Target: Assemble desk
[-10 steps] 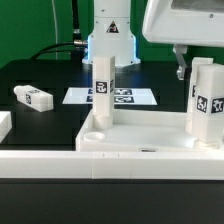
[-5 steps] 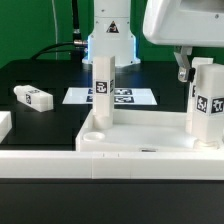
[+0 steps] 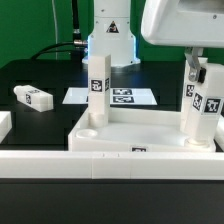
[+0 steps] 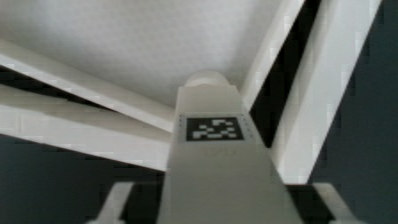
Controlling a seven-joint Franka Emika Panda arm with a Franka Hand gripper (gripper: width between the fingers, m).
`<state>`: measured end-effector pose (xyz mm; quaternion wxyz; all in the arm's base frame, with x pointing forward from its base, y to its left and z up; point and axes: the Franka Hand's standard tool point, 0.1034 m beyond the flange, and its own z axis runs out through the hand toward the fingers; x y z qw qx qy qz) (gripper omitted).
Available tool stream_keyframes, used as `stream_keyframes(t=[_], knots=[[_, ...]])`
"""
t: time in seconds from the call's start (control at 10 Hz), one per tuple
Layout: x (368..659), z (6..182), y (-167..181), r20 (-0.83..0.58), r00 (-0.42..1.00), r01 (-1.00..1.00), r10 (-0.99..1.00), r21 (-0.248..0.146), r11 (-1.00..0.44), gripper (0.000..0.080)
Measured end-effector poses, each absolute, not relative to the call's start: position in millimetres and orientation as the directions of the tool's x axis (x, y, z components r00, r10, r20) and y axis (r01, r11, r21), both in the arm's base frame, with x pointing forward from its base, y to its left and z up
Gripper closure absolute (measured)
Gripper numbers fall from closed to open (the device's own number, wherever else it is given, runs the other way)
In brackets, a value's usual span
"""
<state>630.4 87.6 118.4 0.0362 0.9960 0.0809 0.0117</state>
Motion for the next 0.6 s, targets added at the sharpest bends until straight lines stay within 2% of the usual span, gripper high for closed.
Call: stream_keyframes(t=[0.1,0.4,0.6], knots=[[630.5,118.4,87.4,0.018,0.987,0.155,0.157,0.074,-0.985,0.0508],[630.5,118.4,86.9,0.034,0.996,-0.083,-0.081,0.064,-0.994,0.0508],[632.7,118.0,79.0,0.053,0.963,-0.265,-0.263,0.026,-0.964,0.0508]])
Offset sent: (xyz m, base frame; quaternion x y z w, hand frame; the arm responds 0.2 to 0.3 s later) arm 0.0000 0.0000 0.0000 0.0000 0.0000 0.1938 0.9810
